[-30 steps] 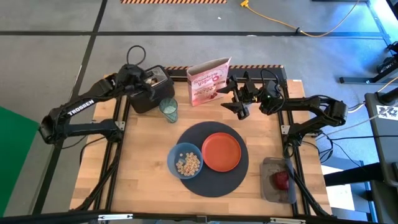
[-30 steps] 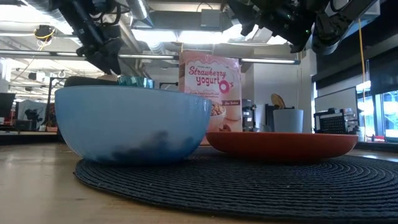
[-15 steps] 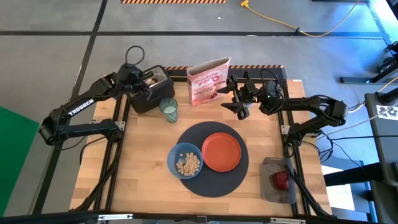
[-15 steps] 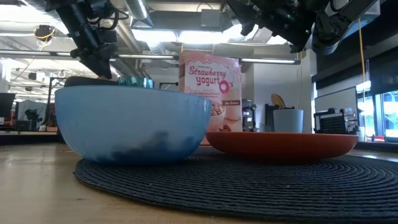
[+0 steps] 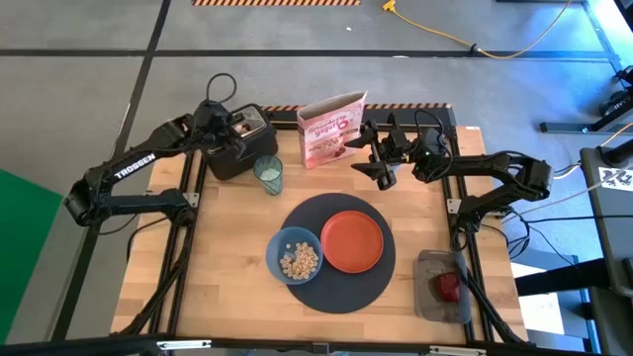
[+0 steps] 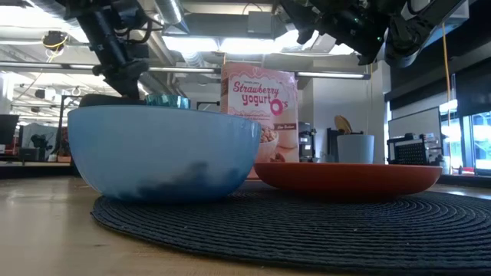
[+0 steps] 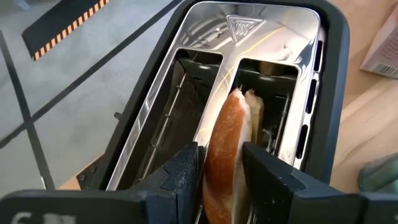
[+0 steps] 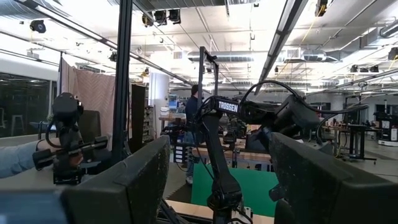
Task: Arrange a breakfast setting
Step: Put the bagel on the plate
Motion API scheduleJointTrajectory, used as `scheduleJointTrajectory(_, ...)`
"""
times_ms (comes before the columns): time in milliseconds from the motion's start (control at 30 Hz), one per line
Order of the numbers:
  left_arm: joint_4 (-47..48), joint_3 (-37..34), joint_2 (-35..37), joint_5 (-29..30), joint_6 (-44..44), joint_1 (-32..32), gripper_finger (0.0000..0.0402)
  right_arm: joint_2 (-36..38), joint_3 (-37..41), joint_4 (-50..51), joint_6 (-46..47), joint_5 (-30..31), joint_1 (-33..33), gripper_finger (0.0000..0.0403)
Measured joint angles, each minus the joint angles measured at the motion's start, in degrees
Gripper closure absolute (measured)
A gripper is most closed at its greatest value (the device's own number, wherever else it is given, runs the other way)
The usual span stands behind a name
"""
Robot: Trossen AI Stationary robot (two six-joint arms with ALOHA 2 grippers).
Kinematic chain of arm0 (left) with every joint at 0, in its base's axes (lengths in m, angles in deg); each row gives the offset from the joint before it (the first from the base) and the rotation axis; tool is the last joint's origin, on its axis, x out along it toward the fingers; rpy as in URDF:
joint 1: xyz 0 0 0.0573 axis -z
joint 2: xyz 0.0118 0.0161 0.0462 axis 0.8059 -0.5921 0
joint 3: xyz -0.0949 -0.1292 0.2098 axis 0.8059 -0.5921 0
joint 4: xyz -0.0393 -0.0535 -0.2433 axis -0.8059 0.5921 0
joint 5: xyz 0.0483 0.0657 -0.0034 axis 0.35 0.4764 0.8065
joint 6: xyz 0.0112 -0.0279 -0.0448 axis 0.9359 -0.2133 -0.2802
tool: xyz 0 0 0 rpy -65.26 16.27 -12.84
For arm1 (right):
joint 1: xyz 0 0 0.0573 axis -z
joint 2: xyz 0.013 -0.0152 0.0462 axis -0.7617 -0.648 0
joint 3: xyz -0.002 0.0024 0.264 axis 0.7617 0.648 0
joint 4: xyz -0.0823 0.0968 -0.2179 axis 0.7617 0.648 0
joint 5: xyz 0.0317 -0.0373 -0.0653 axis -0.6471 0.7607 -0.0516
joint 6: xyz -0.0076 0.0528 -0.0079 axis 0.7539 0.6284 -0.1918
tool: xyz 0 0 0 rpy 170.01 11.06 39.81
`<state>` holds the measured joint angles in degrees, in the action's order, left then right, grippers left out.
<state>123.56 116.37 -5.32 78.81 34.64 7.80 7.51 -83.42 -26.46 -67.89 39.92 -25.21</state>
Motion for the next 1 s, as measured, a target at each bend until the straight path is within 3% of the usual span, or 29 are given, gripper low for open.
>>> scheduleJointTrajectory(167, -1.2, 0.0, 0.2, -0.5, -0.1, -0.1, 0.0292, 0.0, 0.0, 0.0, 0.0, 0.0, 0.0, 0.0139)
scheduleJointTrajectory(433, -2.7, -0.1, 0.9, -0.1, -0.1, -0.1, 0.0349, 0.0, 0.0, 0.0, -0.4, 0.5, 0.0, 0.0139)
scheduleJointTrajectory(800, -2.3, 7.0, 8.9, 0.1, -0.8, 0.5, 0.0350, 0.0, 0.0, 0.0, -0.9, -2.7, 0.0, 0.0140)
scheduleJointTrajectory(1000, -2.7, 10.2, 13.5, -7.9, -3.7, 3.8, 0.0349, 0.0, 0.0, 0.0, 0.0, 1.0, 0.0, 0.0140)
